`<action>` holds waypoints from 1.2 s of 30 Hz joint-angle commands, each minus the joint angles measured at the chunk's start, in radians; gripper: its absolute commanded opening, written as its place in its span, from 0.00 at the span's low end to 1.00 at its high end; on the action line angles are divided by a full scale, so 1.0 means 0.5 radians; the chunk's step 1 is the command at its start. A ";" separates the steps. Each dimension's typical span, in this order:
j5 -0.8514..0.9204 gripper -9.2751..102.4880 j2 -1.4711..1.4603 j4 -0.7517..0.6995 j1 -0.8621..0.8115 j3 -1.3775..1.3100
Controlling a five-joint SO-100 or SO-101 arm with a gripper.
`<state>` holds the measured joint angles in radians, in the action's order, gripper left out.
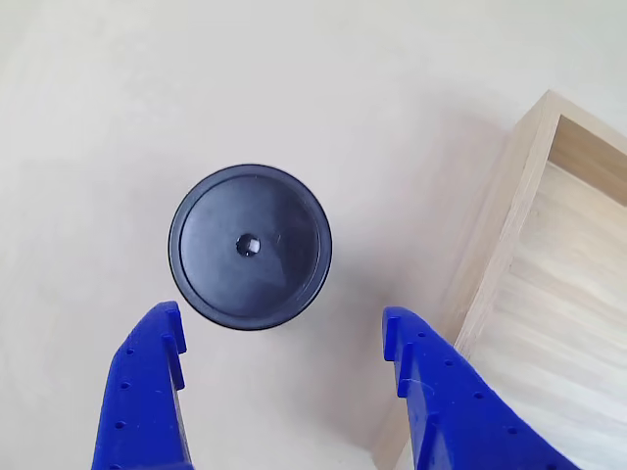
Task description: Place the black cylinder in the wooden box then return to rest.
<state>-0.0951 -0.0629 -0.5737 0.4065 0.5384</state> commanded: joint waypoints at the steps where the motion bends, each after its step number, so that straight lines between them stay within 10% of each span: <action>1: -0.012 0.35 -0.021 0.071 0.003 -0.233; 36: -0.009 0.34 0.252 0.147 0.058 -0.402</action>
<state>-0.0966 0.0828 -0.5323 0.4295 0.4418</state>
